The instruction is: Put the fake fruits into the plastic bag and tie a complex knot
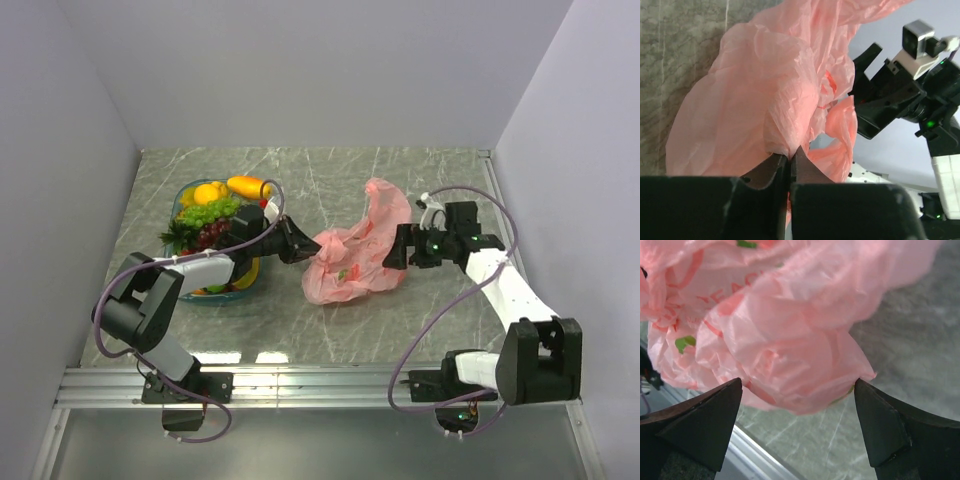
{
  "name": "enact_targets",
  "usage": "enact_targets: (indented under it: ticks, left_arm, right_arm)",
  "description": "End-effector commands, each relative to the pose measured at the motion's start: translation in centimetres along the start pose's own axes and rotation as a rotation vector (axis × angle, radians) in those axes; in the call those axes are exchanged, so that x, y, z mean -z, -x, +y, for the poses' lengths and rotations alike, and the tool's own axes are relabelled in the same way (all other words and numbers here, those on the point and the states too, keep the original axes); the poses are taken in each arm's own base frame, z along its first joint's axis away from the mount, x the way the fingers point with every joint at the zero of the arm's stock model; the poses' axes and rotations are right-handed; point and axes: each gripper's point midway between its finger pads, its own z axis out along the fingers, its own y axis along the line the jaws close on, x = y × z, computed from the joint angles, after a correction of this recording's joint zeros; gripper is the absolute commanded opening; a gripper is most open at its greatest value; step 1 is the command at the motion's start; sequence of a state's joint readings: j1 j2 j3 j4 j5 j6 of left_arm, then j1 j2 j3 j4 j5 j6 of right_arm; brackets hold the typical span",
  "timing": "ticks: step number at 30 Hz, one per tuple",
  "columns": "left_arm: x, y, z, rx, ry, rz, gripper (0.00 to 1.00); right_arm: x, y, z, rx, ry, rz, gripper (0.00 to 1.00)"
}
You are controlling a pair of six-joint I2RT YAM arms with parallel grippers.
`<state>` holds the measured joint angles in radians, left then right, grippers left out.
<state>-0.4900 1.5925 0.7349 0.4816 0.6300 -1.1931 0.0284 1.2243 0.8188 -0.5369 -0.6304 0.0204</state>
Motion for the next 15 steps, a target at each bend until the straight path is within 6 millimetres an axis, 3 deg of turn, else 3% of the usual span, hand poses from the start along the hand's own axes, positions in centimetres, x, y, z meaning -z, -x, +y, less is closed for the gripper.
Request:
enact_targets:
  ticks: [1, 4, 5, 7, 9, 10, 12, 13, 15]
  left_arm:
    - [-0.4, 0.5, -1.7, -0.084, -0.035, -0.005, 0.09]
    - [-0.2, 0.9, -1.6, -0.144, 0.007, 0.012, 0.3]
    - [0.2, 1.2, -1.9, -0.168, 0.017, 0.011, 0.46]
    - [1.4, 2.5, -2.8, -0.268, 0.039, -0.009, 0.56]
    - [2.4, 4.0, -3.2, -0.424, 0.061, -0.034, 0.73]
    - [3.0, 4.9, -4.9, -0.501, 0.059, -0.058, 0.75]
    - [3.5, 4.8, -4.5, -0.633, 0.11, -0.023, 0.77]
    - [3.8, 5.5, -5.7, -0.692, 0.118, -0.048, 0.78]
    - [3.7, 5.0, -5.9, -0.8, 0.126, -0.022, 0.86]
  right_arm:
    - [-1.8, 3.2, -1.0, 0.081, -0.067, -0.103, 0.97]
    - [-2.6, 3.4, -2.3, 0.089, -0.1, -0.073, 0.57]
    - [-2.6, 3.2, -2.3, 0.104, -0.07, -0.06, 0.28]
    - [-2.2, 3.1, -2.1, 0.115, -0.061, -0.045, 0.0]
    - [-1.7, 3.0, -1.6, 0.149, -0.044, -0.043, 0.0]
    - [-1.6, 2.8, -1.4, 0.161, -0.033, -0.043, 0.0]
    - [-1.1, 2.7, -0.8, 0.179, -0.009, -0.041, 0.0]
    - [-1.1, 2.6, -0.5, 0.189, 0.006, -0.038, 0.0]
    - [-1.0, 2.5, -0.1, 0.188, 0.021, -0.027, 0.0]
